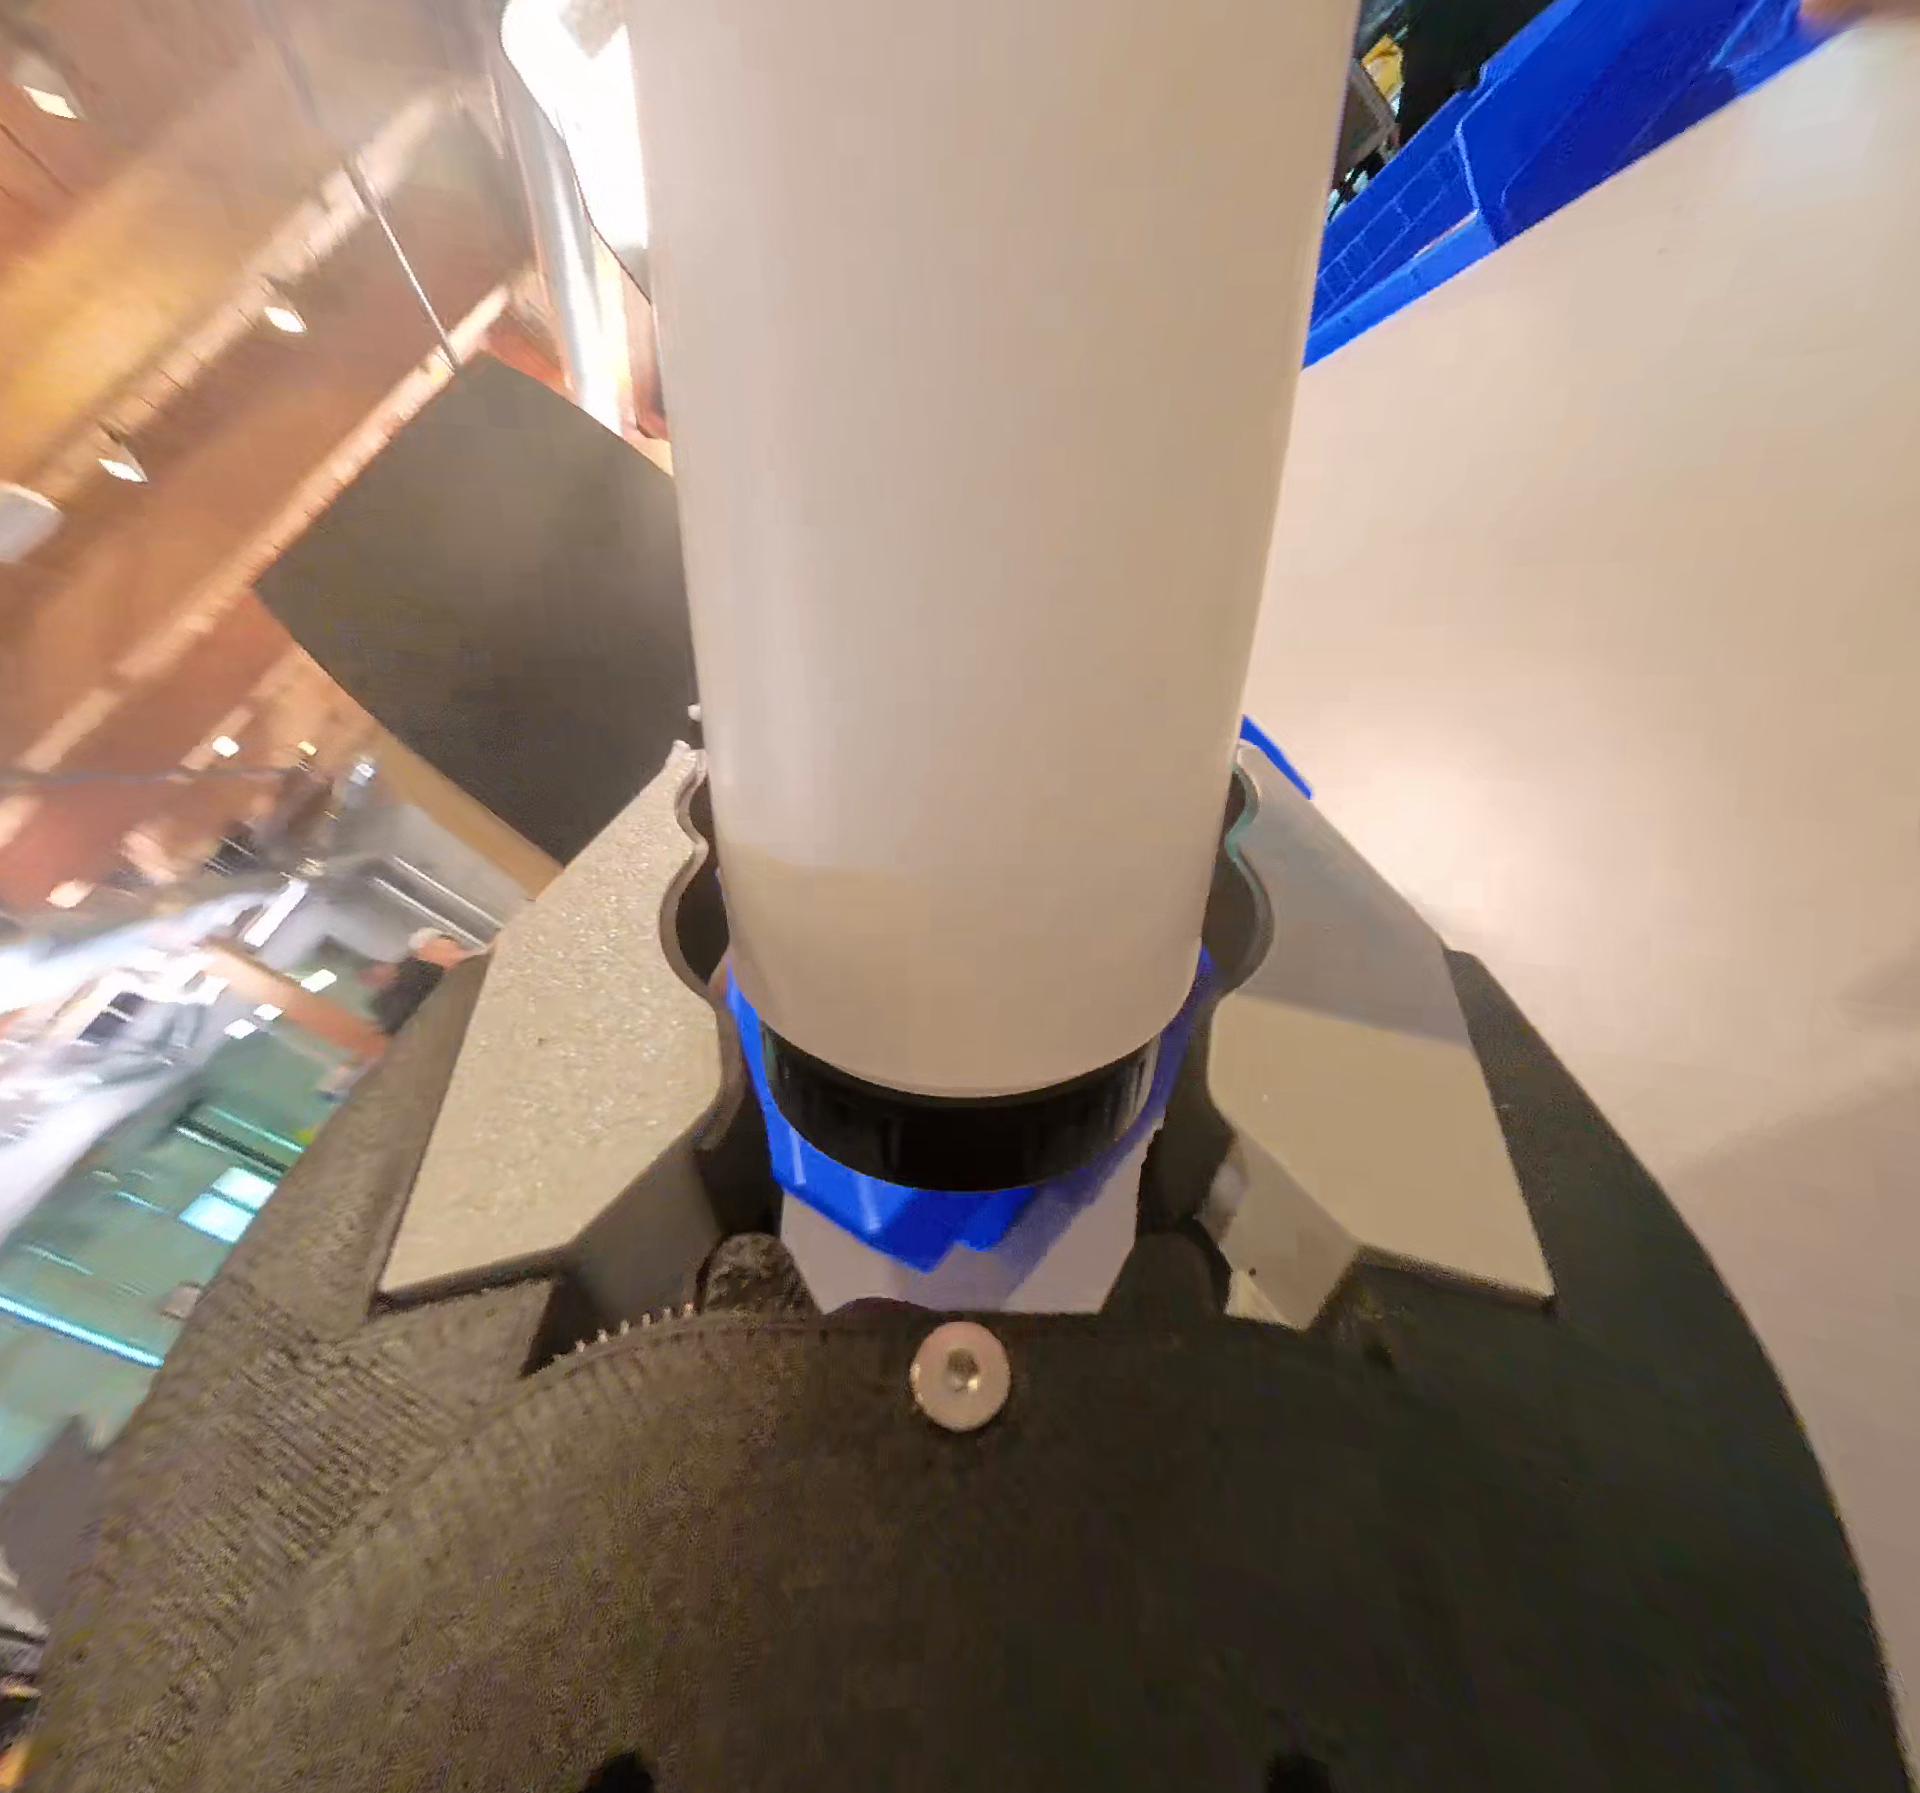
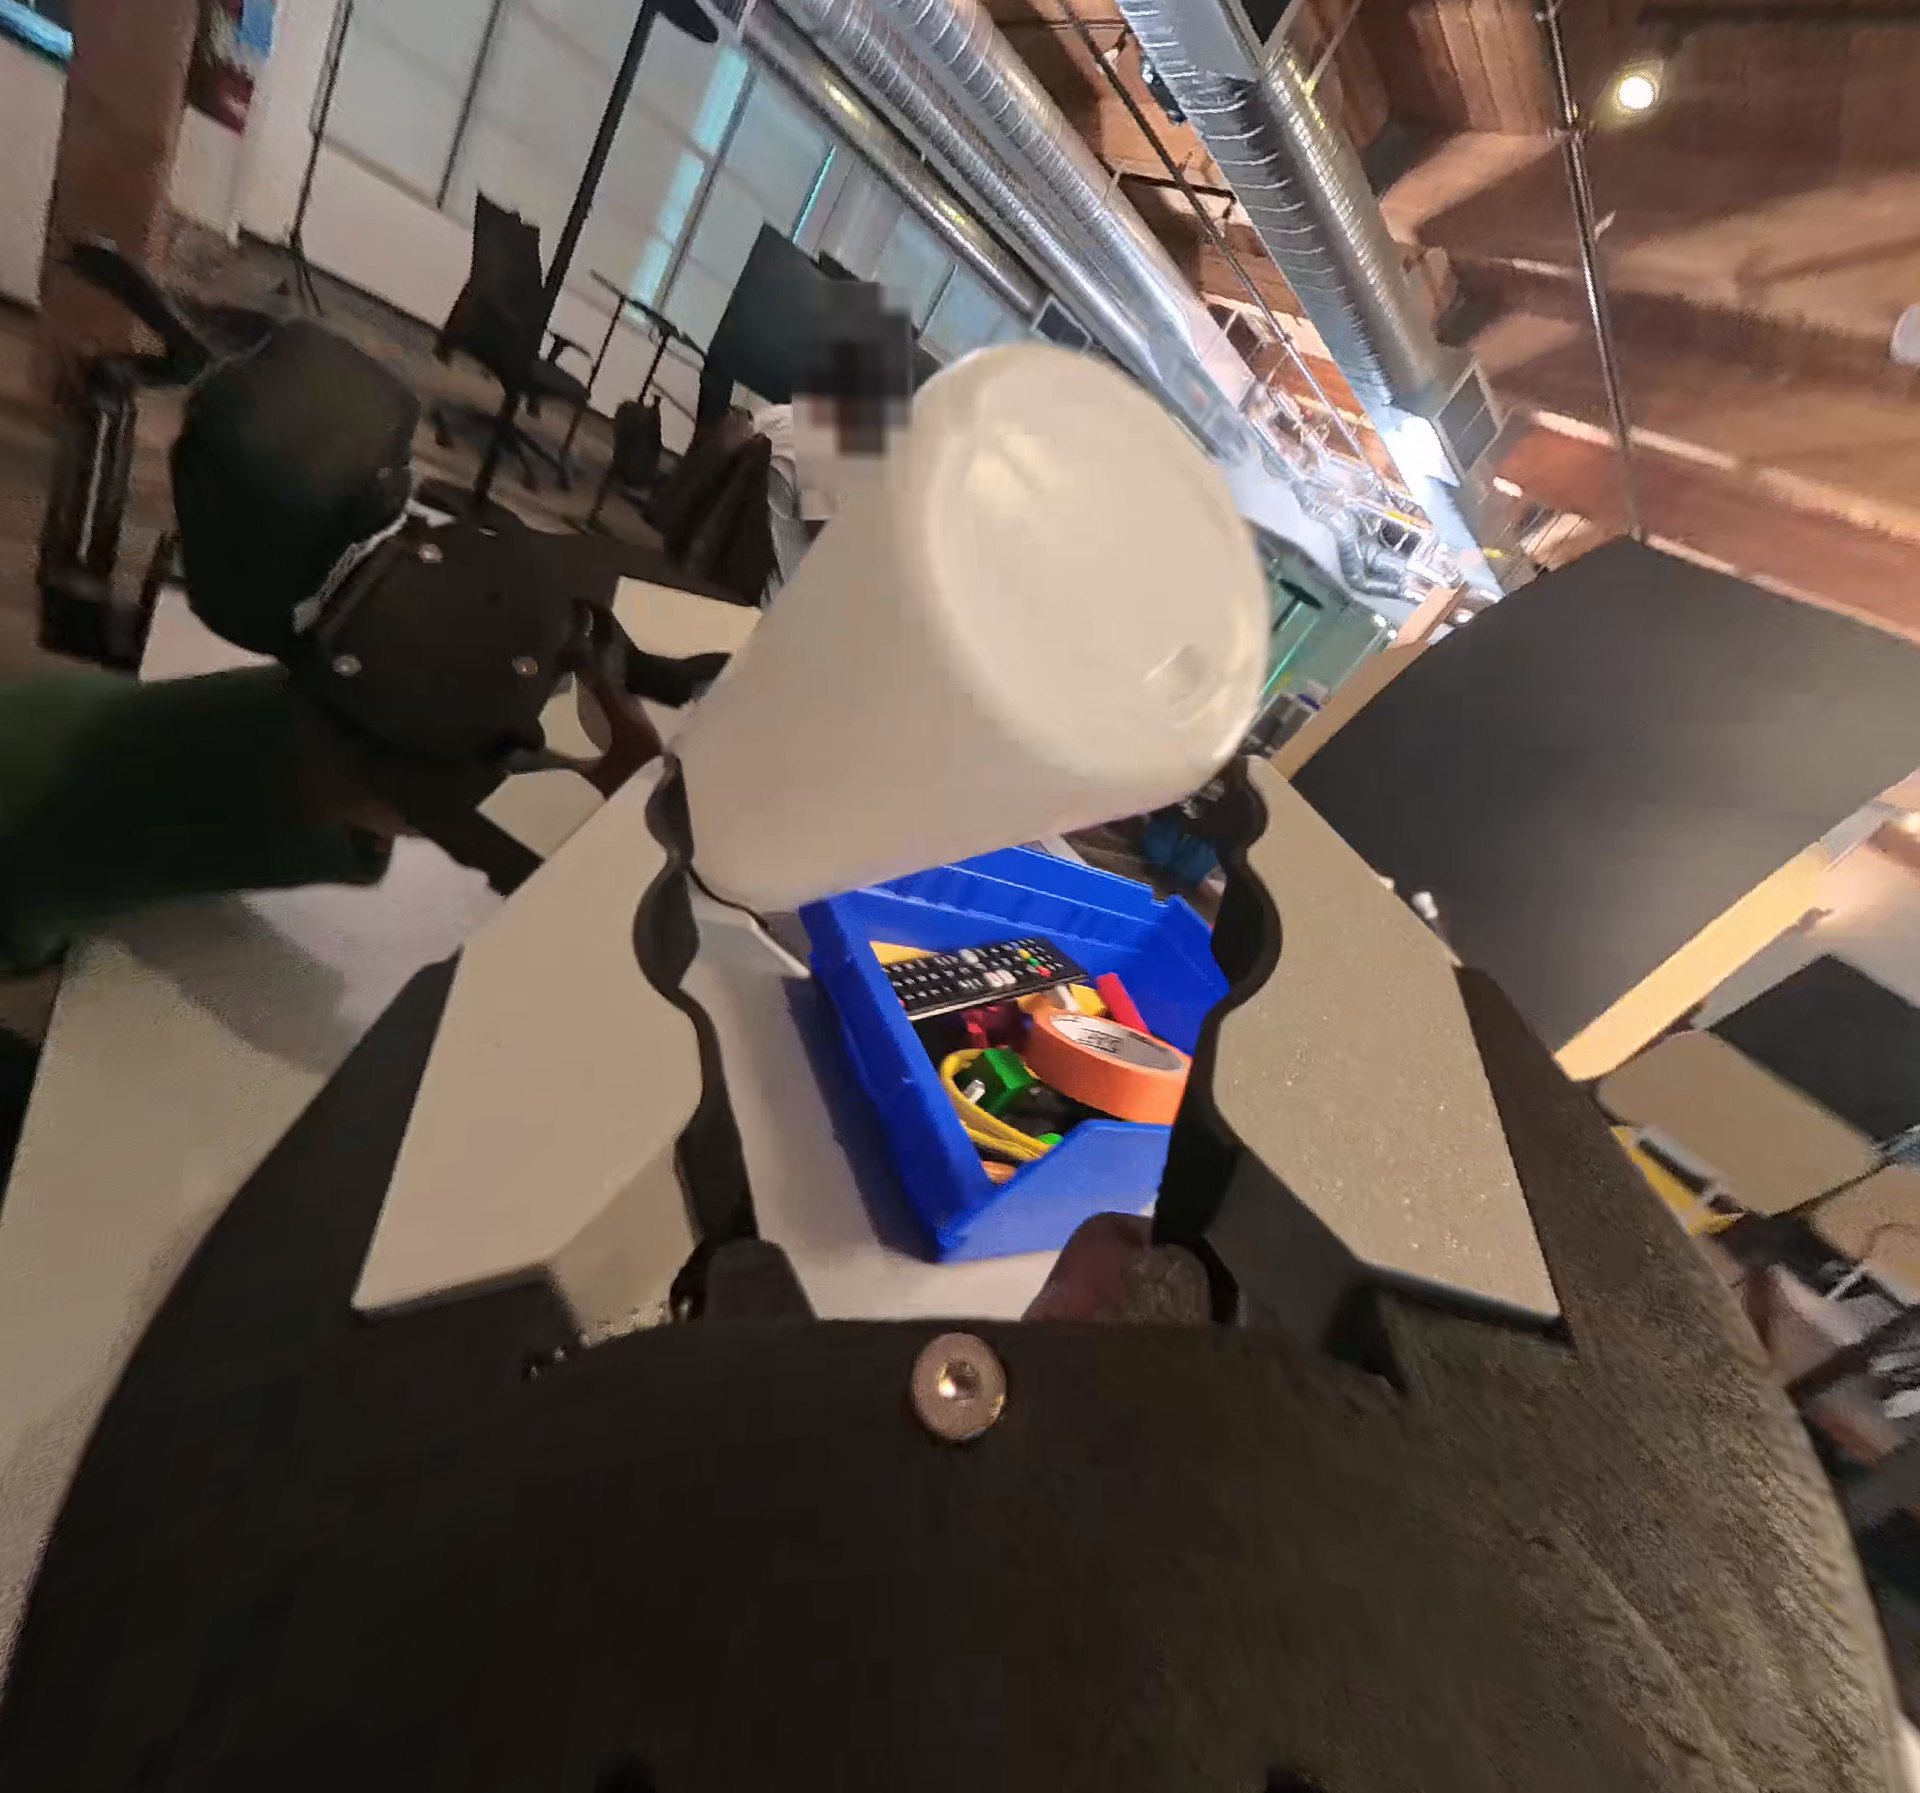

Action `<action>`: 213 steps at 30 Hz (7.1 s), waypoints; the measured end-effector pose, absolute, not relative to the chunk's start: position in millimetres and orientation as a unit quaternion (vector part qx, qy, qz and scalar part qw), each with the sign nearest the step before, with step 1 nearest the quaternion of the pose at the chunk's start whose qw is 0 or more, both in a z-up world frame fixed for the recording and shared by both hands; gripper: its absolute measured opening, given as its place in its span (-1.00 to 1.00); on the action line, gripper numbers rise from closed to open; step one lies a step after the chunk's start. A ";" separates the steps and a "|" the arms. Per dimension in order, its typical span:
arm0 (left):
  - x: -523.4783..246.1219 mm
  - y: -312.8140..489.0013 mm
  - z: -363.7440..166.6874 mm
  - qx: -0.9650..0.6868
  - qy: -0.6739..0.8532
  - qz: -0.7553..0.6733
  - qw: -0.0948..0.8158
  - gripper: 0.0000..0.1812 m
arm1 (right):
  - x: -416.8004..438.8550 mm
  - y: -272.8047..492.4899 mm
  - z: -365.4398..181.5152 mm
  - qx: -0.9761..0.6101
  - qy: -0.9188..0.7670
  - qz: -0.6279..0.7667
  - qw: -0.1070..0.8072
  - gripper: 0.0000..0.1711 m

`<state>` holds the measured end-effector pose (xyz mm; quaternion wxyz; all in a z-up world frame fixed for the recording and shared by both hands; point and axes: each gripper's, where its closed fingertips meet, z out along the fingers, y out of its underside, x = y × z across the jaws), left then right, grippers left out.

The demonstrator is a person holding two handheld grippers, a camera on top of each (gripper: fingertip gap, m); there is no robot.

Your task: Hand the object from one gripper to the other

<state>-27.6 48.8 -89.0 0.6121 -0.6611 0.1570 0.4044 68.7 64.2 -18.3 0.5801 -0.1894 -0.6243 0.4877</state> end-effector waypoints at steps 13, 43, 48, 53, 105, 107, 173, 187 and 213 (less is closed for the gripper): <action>-15.5 51.5 -117.6 -0.644 0.290 0.458 0.540 0.05 | 73.3 64.9 -63.3 -0.174 -0.732 0.377 0.540 0.13; -5.8 33.2 -41.9 -0.476 -0.118 -0.471 0.733 0.16 | 27.3 16.7 -56.9 -0.029 -0.616 0.258 0.744 0.11; -32.0 12.8 -27.5 -0.498 -0.108 -0.233 0.828 0.12 | 12.5 35.7 -96.1 -0.099 -0.708 0.264 0.647 0.08; -34.0 9.5 -26.2 -0.555 -0.050 0.059 0.828 0.10 | 30.2 33.5 -75.0 -0.164 -0.699 0.413 0.560 0.05; 87.1 63.3 -106.9 -0.707 0.106 -0.245 0.654 0.37 | 75.3 95.7 39.5 -0.269 -0.277 0.869 0.308 0.02; 91.3 64.9 -108.3 -0.708 0.106 -0.255 0.650 0.38 | 78.1 102.1 41.2 -0.267 -0.253 0.877 0.308 0.01; 22.9 16.4 -43.7 -0.537 -0.020 -0.463 0.705 0.25 | 109.0 6.9 -7.4 0.004 -0.607 0.477 0.636 0.06; 14.3 23.6 -45.0 -0.515 -0.062 -0.496 0.697 0.25 | 109.5 -15.2 -8.6 0.052 -0.614 0.377 0.692 0.05; 32.4 36.1 -58.6 -0.471 -0.120 -0.624 0.612 0.35 | 76.4 -37.0 -52.9 0.139 -0.636 0.186 0.736 0.05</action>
